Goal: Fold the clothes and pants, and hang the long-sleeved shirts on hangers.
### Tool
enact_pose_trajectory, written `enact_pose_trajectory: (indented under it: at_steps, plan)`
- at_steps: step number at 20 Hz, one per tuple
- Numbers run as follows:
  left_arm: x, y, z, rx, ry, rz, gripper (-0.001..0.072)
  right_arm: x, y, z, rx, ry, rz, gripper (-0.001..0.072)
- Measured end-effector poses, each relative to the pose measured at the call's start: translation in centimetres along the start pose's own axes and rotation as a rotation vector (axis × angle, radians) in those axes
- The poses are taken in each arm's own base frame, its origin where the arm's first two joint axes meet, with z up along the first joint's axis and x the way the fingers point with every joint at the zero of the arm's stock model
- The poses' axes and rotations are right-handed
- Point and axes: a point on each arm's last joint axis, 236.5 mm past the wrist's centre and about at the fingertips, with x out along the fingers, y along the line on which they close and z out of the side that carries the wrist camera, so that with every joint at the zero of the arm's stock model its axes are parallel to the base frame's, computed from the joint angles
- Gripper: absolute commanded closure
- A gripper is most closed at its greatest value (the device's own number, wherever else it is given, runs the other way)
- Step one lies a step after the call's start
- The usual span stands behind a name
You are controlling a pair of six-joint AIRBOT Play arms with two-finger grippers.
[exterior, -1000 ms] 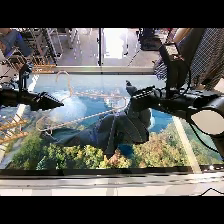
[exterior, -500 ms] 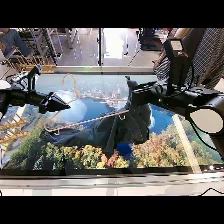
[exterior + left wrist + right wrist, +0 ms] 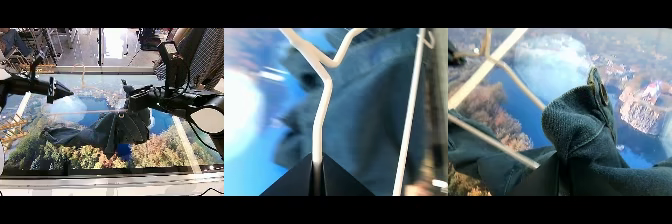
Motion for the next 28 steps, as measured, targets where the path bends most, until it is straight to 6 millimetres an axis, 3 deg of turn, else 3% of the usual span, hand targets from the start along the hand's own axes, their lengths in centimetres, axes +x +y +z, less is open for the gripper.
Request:
enact_pose_trajectory:
  at_steps: [4,8,12,16,20,23,28]
  plan:
    - [-1.9,1.4,3.2,0.084,-0.040,0.100,0.0682,0.0,0.1,-0.7,-0.003,0.028,0.005,0.0670]
    - [-1.5,1.0,4.5,0.127,-0.064,0.091,0.0682,0.0,0.1,-0.7,-0.005,0.030,0.006,0.0670]
    - [0.0,0.0,2.9,0.114,-0.039,0.011,0.0682,0.0,-0.1,1.4,0.017,-0.061,-0.002,0.0671]
    - [0.7,1.0,1.3,0.094,-0.031,-0.001,0.0682,0.1,-0.7,3.1,0.061,-0.133,-0.024,0.0670]
    - [1.4,1.1,1.1,0.128,-0.039,-0.011,0.0682,1.1,-0.8,3.4,0.086,-0.144,-0.019,0.0670]
    - [1.8,-0.2,1.1,0.157,-0.041,-0.067,0.0682,2.6,-1.1,3.4,0.089,-0.144,-0.026,0.0671]
    - [0.4,-0.4,0.2,0.153,-0.031,-0.088,0.0682,4.8,-4.7,3.0,0.063,-0.130,-0.120,0.0670]
